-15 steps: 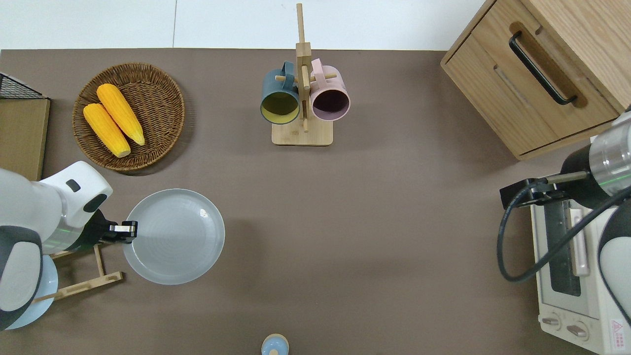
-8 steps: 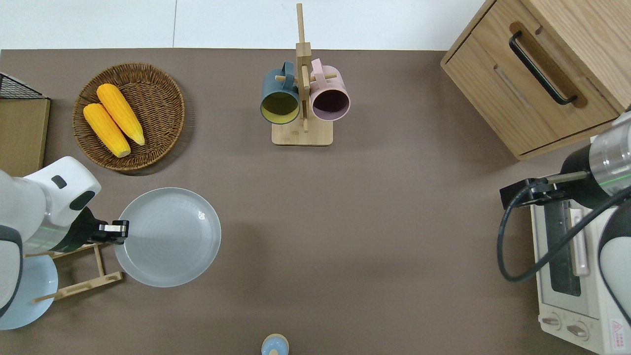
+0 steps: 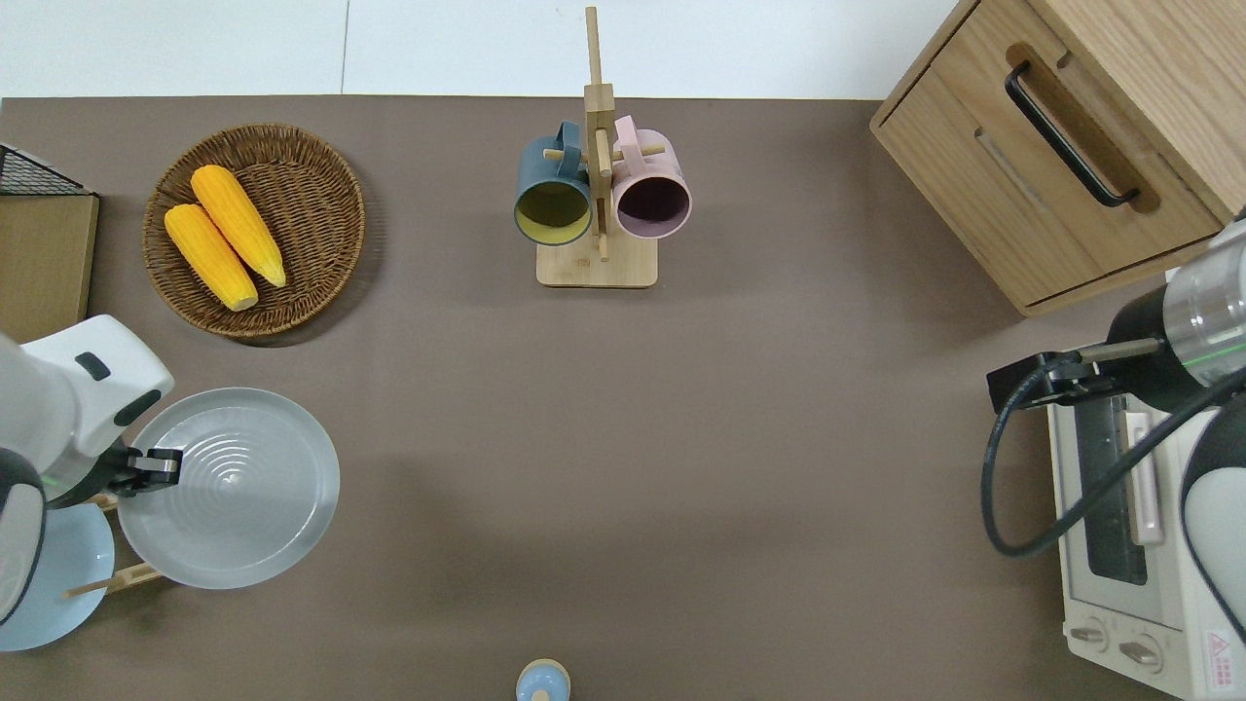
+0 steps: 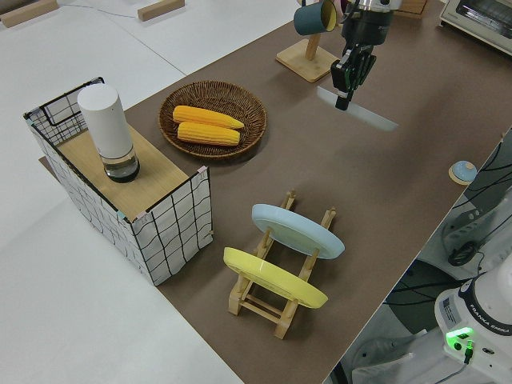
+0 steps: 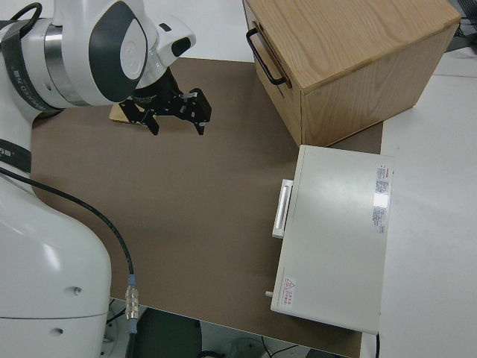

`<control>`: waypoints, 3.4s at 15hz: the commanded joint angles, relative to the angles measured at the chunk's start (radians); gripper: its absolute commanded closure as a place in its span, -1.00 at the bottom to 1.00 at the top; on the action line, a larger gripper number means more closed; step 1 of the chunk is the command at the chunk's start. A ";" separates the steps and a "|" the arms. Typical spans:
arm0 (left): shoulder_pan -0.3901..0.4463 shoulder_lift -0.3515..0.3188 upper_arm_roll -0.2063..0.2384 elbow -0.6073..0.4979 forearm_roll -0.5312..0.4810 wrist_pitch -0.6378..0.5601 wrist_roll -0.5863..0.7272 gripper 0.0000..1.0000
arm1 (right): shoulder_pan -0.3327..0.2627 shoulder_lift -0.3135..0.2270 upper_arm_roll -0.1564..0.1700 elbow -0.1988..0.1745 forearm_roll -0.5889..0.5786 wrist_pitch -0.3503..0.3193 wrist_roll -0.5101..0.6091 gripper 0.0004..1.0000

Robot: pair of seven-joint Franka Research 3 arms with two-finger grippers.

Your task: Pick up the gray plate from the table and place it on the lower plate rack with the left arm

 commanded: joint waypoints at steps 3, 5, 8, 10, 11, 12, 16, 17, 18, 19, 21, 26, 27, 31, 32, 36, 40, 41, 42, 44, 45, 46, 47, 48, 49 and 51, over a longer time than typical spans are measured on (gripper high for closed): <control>-0.009 0.026 -0.059 0.024 0.234 -0.101 -0.046 1.00 | -0.023 -0.002 0.021 0.006 -0.006 -0.011 0.012 -0.97; -0.009 0.027 -0.061 0.012 0.293 -0.117 -0.070 1.00 | -0.023 -0.002 0.021 0.007 -0.006 -0.011 0.012 -0.97; -0.006 0.033 -0.061 0.008 0.352 -0.135 -0.086 1.00 | -0.023 -0.002 0.020 0.006 -0.006 -0.011 0.012 -0.97; -0.009 0.047 -0.061 0.005 0.392 -0.182 -0.118 1.00 | -0.023 -0.002 0.020 0.007 -0.006 -0.012 0.012 -0.97; -0.006 0.050 -0.061 0.005 0.392 -0.187 -0.124 1.00 | -0.023 -0.002 0.021 0.006 -0.006 -0.011 0.012 -0.97; -0.004 0.059 -0.061 0.005 0.393 -0.196 -0.133 1.00 | -0.023 -0.002 0.021 0.007 -0.006 -0.011 0.012 -0.97; 0.008 0.110 -0.058 0.011 0.445 -0.241 -0.138 1.00 | -0.023 -0.002 0.020 0.007 -0.006 -0.011 0.012 -0.97; 0.008 0.121 -0.059 0.013 0.464 -0.252 -0.140 1.00 | -0.023 -0.002 0.021 0.007 -0.006 -0.011 0.012 -0.97; 0.008 0.131 -0.059 0.015 0.484 -0.258 -0.141 1.00 | -0.023 -0.004 0.020 0.007 -0.006 -0.011 0.012 -0.97; 0.010 0.142 -0.058 0.013 0.494 -0.258 -0.156 1.00 | -0.023 -0.002 0.021 0.007 -0.006 -0.012 0.012 -0.97; 0.008 0.171 -0.058 0.013 0.520 -0.258 -0.195 1.00 | -0.023 -0.002 0.020 0.007 -0.006 -0.011 0.012 -0.97; 0.005 0.180 -0.056 -0.044 0.556 -0.232 -0.254 1.00 | -0.023 -0.002 0.021 0.007 -0.006 -0.012 0.012 -0.97; 0.005 0.180 -0.056 -0.062 0.564 -0.221 -0.265 1.00 | -0.023 -0.002 0.021 0.006 -0.006 -0.011 0.012 -0.97; 0.008 0.173 -0.047 -0.126 0.561 -0.160 -0.287 1.00 | -0.023 -0.002 0.020 0.006 -0.006 -0.012 0.012 -0.97; 0.010 0.173 -0.044 -0.142 0.556 -0.142 -0.294 1.00 | -0.023 -0.002 0.021 0.007 -0.006 -0.011 0.012 -0.97; 0.014 0.177 -0.044 -0.205 0.545 -0.074 -0.362 1.00 | -0.023 -0.002 0.021 0.007 -0.006 -0.011 0.012 -0.97; 0.016 0.180 -0.044 -0.217 0.533 -0.057 -0.376 1.00 | -0.023 -0.002 0.020 0.007 -0.006 -0.011 0.012 -0.97; 0.016 0.182 -0.044 -0.216 0.531 -0.057 -0.374 1.00 | -0.023 -0.002 0.020 0.007 -0.006 -0.011 0.012 -0.97; 0.016 0.184 -0.044 -0.216 0.531 -0.057 -0.373 0.94 | -0.023 -0.002 0.021 0.007 -0.006 -0.011 0.012 -0.97; 0.016 0.187 -0.044 -0.216 0.533 -0.057 -0.367 0.06 | -0.023 -0.002 0.021 0.007 -0.006 -0.011 0.012 -0.97; 0.016 0.187 -0.044 -0.214 0.533 -0.057 -0.359 -0.39 | -0.023 -0.002 0.020 0.007 -0.006 -0.011 0.012 -0.97; 0.016 0.185 -0.044 -0.214 0.533 -0.057 -0.357 -0.82 | -0.023 -0.002 0.021 0.007 -0.006 -0.011 0.012 -0.97; 0.014 0.184 -0.042 -0.212 0.533 -0.057 -0.357 -0.99 | -0.023 -0.002 0.020 0.007 -0.006 -0.011 0.012 -0.97; 0.014 0.184 -0.042 -0.209 0.533 -0.058 -0.356 -0.99 | -0.023 -0.002 0.021 0.007 -0.006 -0.011 0.012 -0.97; 0.016 0.180 -0.042 -0.208 0.531 -0.059 -0.353 -0.99 | -0.023 -0.002 0.021 0.007 -0.006 -0.011 0.012 -0.97; 0.016 0.179 -0.042 -0.199 0.525 -0.060 -0.350 -0.99 | -0.023 -0.002 0.020 0.006 -0.005 -0.011 0.012 -0.97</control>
